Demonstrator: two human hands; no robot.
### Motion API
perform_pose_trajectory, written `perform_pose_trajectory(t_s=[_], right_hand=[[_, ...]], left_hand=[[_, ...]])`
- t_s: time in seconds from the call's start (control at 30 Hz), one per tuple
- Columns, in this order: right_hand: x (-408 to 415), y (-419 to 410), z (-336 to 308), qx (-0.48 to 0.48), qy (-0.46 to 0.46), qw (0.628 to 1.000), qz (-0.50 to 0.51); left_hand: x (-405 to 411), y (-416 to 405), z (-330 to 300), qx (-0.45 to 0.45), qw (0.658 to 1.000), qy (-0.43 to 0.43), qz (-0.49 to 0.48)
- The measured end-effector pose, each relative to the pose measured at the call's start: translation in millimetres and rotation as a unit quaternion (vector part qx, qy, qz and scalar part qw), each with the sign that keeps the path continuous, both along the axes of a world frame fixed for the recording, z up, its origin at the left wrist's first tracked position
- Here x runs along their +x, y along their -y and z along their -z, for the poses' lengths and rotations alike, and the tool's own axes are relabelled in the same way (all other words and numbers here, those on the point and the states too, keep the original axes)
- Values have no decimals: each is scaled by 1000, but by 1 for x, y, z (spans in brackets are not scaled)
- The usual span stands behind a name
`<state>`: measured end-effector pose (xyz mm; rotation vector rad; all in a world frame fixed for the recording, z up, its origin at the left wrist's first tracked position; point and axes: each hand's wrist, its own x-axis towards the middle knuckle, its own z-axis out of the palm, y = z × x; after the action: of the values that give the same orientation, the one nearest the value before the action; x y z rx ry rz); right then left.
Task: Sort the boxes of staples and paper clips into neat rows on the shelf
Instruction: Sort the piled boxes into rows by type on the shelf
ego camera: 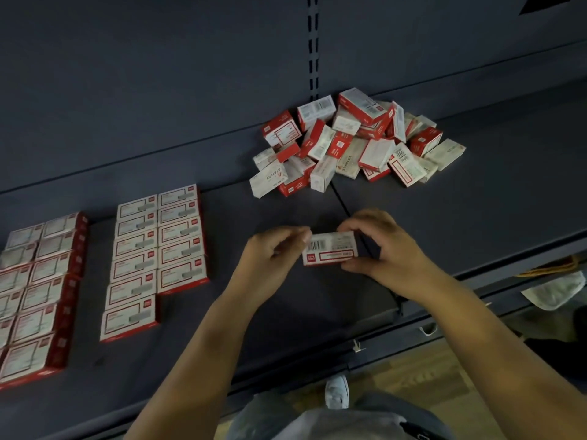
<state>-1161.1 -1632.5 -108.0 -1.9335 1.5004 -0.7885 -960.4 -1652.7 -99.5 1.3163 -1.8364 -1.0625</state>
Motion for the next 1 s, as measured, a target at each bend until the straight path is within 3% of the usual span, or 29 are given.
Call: perform_pose_trajectory(t_s=[0.2, 0.4, 0.5, 0.63, 0.83, 1.0], right_hand=[[47, -14, -8, -68, 47, 996, -15], [133, -35, -14, -62, 222, 964, 130], [174, -45, -10, -100, 250, 946, 177], [214, -61, -7, -110, 217, 957, 156], [263, -77, -1, -131, 103, 986, 15], [284, -79, -4, -216, 0, 975, 43]], left_hand=[[50, -8, -12, 104, 994, -20, 36], [108, -37, -14, 185, 976, -110, 15], [141, -52, -14, 212, 961, -178, -14], [182, -67, -15, 232, 925, -295, -52], [217, -86, -11, 244, 883, -398, -48], [231, -97, -4, 258, 863, -431, -49]])
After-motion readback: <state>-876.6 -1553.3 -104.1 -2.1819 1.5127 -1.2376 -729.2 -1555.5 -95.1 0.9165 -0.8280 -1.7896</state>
